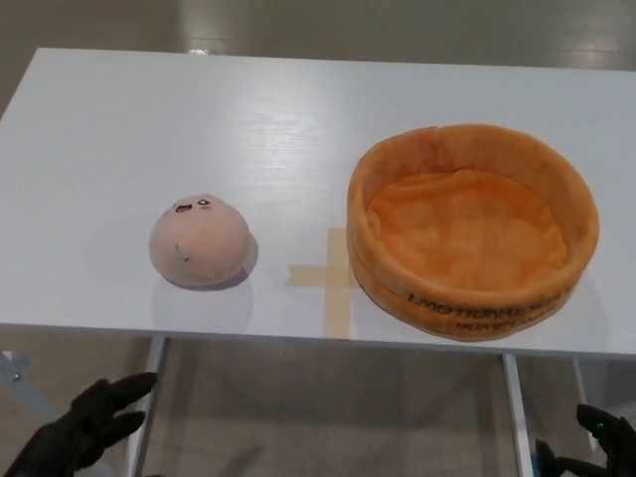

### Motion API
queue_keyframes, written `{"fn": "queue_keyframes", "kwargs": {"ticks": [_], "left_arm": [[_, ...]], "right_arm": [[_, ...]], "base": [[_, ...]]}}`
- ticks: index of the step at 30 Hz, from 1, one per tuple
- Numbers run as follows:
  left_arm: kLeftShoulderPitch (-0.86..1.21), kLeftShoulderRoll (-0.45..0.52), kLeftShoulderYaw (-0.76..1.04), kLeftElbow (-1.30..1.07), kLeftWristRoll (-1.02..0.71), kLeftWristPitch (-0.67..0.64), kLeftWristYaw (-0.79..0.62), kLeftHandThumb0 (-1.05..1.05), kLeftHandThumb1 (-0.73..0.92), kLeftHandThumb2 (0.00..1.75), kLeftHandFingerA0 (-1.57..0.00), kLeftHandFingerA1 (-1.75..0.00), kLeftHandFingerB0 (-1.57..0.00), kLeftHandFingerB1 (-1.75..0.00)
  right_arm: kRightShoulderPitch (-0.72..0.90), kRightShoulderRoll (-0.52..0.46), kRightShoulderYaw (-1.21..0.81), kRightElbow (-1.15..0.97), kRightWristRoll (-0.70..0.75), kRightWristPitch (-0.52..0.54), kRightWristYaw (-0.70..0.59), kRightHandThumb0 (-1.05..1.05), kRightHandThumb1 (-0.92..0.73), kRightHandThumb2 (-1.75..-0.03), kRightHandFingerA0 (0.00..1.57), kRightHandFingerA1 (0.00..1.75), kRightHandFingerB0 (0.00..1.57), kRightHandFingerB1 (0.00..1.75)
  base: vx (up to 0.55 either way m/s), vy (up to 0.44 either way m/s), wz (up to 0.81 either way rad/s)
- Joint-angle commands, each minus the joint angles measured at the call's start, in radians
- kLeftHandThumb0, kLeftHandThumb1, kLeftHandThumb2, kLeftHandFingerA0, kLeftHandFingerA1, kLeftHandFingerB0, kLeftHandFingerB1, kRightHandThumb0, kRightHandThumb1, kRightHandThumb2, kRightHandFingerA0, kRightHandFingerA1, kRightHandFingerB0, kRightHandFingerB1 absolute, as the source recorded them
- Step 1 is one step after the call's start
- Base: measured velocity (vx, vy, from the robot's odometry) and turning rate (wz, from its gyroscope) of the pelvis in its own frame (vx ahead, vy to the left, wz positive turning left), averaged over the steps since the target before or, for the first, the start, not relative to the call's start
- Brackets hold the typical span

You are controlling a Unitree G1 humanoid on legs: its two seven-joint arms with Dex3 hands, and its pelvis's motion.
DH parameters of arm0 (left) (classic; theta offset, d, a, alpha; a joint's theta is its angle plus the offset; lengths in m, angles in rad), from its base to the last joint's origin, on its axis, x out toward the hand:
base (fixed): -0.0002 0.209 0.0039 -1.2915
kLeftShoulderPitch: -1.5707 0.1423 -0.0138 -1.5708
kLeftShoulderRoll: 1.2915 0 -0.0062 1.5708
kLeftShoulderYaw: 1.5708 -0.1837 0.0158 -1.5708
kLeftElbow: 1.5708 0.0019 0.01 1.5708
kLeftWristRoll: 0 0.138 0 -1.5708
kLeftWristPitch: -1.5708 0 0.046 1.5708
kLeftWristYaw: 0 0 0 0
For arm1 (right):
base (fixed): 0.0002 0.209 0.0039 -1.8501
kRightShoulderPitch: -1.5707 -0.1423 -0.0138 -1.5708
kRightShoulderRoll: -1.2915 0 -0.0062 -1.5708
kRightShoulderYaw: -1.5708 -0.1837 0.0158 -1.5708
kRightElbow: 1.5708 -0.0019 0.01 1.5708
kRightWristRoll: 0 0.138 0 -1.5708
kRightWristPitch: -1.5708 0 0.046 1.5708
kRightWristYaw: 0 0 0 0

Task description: Use the left hand to pick up the pink round toy on the left and place it inside the orange plate on the desk.

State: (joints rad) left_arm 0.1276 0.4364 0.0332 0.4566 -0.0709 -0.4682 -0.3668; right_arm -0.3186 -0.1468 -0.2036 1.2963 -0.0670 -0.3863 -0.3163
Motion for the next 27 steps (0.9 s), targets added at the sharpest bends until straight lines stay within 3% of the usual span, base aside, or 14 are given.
{"fn": "queue_keyframes", "kwargs": {"ticks": [1, 2, 4, 8, 10, 13, 14, 16, 17, 18, 22, 23, 24, 27], "left_arm": [[0.167, 0.246, -0.097, -0.523, -0.261, 0.091, -0.438, -0.41, 0.47, 0.65, -0.22, -0.4, -0.27, -0.38], [0.164, 0.26, -0.097, -0.543, -0.281, 0.093, -0.456, -0.38, 0.49, 0.63, -0.23, -0.4, -0.28, -0.38], [0.157, 0.292, -0.096, -0.583, -0.327, 0.109, -0.494, -0.35, 0.5, 0.62, -0.22, -0.4, -0.27, -0.37], [0.129, 0.353, -0.089, -0.656, -0.399, 0.114, -0.561, -0.35, 0.53, 0.58, -0.28, -0.38, -0.36, -0.35], [0.103, 0.373, -0.082, -0.694, -0.484, 0.107, -0.631, -0.39, 0.48, 0.66, -0.31, -0.46, -0.33, -0.41], [0.107, 0.403, -0.063, -0.745, -0.515, 0.134, -0.633, -0.37, 0.47, 0.65, -0.35, -0.48, -0.36, -0.43], [0.115, 0.409, -0.037, -0.795, -0.55, 0.139, -0.611, -0.35, 0.46, 0.64, -0.36, -0.5, -0.36, -0.44], [0.125, 0.405, -0.018, -0.829, -0.573, 0.143, -0.587, -0.27, 0.51, 0.53, -0.34, -0.42, -0.37, -0.36], [0.131, 0.398, -0.008, -0.847, -0.584, 0.144, -0.567, -0.27, 0.51, 0.53, -0.34, -0.42, -0.37, -0.36], [0.136, 0.386, 0.009, -0.87, -0.595, 0.148, -0.53, -0.3, 0.48, 0.6, -0.25, -0.43, -0.29, -0.37], [0.065, 0.268, 0.059, -0.86, -0.527, 0.105, -0.344, -0.27, 0.45, 0.57, -0.15, -0.38, -0.19, -0.33], [0.011, 0.247, 0.072, -0.827, -0.468, 0.103, -0.298, -0.22, 0.43, 0.57, -0.08, -0.24, -0.14, -0.31], [-0.051, 0.225, 0.082, -0.783, -0.404, 0.093, -0.259, -0.22, 0.43, 0.57, -0.08, -0.24, -0.14, -0.31], [-0.143, 0.182, 0.096, -0.701, -0.296, 0.096, -0.227, -0.17, 0.4, 0.6, -0.04, -0.22, -0.1, -0.3]], "right_arm": [[0.001, -0.002, -0.001, 0.008, 0.003, -0.019, -0.012, -0.34, -0.34, -0.93, 0.51, 0.85, 0.27, 0.65], [0.0, -0.003, -0.002, 0.008, 0.004, -0.015, -0.009, -0.34, -0.41, -0.82, 0.41, 0.98, 0.26, 0.64], [-0.002, -0.004, -0.001, 0.01, 0.003, -0.008, -0.007, -0.34, -0.39, -0.85, 0.41, 1.02, 0.27, 0.64], [-0.002, -0.007, 0.004, 0.011, -0.003, -0.008, -0.01, -0.37, -0.4, -0.81, 0.44, 1.0, 0.28, 0.66], [-0.002, -0.006, -0.001, 0.01, 0.003, -0.015, -0.005, -0.36, -0.38, -0.83, 0.44, 1.05, 0.28, 0.68], [-0.006, -0.008, 0.0, 0.009, 0.002, -0.011, -0.005, -0.35, -0.4, -0.82, 0.44, 1.04, 0.28, 0.67], [-0.009, -0.008, 0.001, 0.01, 0.0, -0.006, -0.008, -0.34, -0.31, -0.96, 0.52, 0.82, 0.28, 0.64], [-0.01, -0.009, 0.003, 0.01, -0.001, -0.002, -0.009, -0.35, -0.32, -0.96, 0.51, 0.81, 0.27, 0.63], [-0.011, -0.009, 0.004, 0.01, -0.003, 0.001, -0.01, -0.35, -0.32, -0.96, 0.51, 0.81, 0.27, 0.63], [-0.013, -0.01, 0.004, 0.011, -0.003, -0.001, -0.009, -0.37, -0.42, -0.8, 0.45, 0.99, 0.28, 0.65], [-0.012, -0.007, 0.001, 0.011, 0.001, -0.005, -0.007, -0.37, -0.41, -0.8, 0.46, 1.01, 0.3, 0.66], [-0.011, -0.007, -0.001, 0.011, 0.002, -0.004, -0.005, -0.35, -0.4, -0.8, 0.44, 1.02, 0.29, 0.67], [-0.012, -0.006, -0.004, 0.012, 0.007, -0.002, 0.0, -0.35, -0.4, -0.8, 0.44, 1.02, 0.29, 0.67], [-0.001, -0.009, -0.002, 0.012, 0.004, -0.011, 0.004, -0.33, -0.39, -0.82, 0.44, 1.03, 0.3, 0.68]], "base": [[0.0, 0.0, 0.0], [0.0, 0.0, 0.0], [0.0, 0.0, 0.0], [0.0, 0.0, 0.0], [0.0, 0.0, 0.0], [0.0, 0.0, 0.0], [0.0, 0.0, 0.0], [0.0, 0.0, 0.0], [0.0, 0.0, 0.0], [0.0, 0.0, 0.0], [0.0, 0.0, 0.0], [0.0, 0.0, 0.0], [0.0, 0.0, 0.0], [0.0, 0.0, 0.03]]}}
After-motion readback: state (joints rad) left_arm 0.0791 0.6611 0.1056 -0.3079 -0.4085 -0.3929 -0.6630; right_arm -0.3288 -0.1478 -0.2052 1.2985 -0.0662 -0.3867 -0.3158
